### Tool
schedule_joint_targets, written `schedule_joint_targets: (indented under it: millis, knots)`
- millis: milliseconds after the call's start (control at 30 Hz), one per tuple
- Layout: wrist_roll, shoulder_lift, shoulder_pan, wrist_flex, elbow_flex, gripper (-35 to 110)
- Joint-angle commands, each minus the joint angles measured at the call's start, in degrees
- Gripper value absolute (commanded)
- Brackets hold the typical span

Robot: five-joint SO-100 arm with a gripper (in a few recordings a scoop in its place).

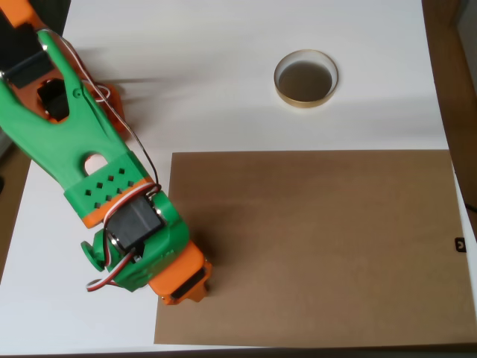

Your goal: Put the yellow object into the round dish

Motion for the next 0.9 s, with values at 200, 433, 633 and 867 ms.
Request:
schedule_joint_targets:
  millis: [200,433,633,867]
  knots:
    - [-2.1,17.9,0.1,1.4,3.6,0]
    - [-2.5,35.7,-6.6,4.1,8.4,0]
    - [-3.9,44.0,-15.6,8.1,9.8,0]
    - [-6.0,49.7,-25.4,11.0,13.4,0]
